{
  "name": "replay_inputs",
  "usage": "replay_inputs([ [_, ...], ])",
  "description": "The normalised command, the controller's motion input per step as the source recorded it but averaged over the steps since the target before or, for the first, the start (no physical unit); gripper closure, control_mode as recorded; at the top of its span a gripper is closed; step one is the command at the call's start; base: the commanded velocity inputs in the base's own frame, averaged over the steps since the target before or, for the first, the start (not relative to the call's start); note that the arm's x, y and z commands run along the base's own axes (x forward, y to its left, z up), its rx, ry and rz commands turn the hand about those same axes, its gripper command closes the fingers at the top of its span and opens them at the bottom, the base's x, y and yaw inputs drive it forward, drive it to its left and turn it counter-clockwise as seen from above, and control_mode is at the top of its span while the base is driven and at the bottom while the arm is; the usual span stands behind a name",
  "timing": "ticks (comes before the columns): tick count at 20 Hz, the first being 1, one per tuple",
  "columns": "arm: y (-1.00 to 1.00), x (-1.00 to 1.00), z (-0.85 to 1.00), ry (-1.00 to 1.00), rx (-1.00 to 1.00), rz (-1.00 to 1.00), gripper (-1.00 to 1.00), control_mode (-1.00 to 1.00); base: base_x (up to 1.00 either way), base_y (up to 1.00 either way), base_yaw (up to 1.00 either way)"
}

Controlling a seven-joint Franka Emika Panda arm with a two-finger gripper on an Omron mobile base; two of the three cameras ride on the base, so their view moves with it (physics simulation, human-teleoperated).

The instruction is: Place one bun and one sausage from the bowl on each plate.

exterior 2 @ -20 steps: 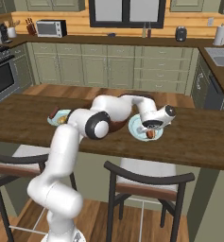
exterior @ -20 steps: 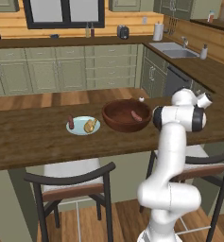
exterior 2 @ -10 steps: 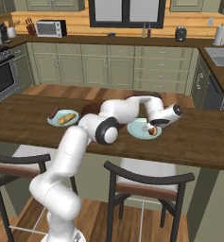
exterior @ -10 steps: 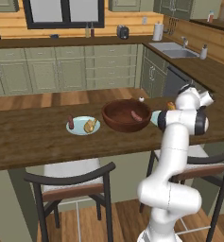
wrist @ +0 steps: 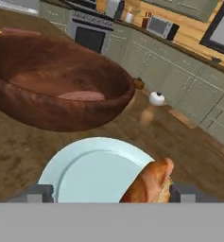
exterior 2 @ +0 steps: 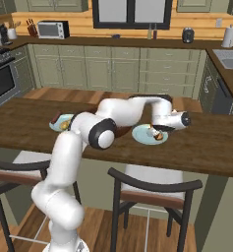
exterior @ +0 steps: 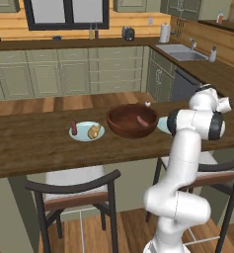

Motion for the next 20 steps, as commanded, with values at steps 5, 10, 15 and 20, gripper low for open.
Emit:
replay_inputs([
  [5,1.00,-0.42,0.89,-0.22,-0.29,0.00,-1.00,-1.00,0.00,0.00,0.00],
  [10,1.00,-0.02,0.99,0.03,-0.39,0.00,-1.00,-1.00,0.00,0.00,0.00],
  [15,0.79,0.13,0.60,0.34,-0.20,-0.05,-1.00,-1.00,0.00,0.00,0.00],
  [20,0.25,0.45,0.29,0.63,-0.05,-0.14,-1.00,-1.00,0.00,0.00,0.00],
])
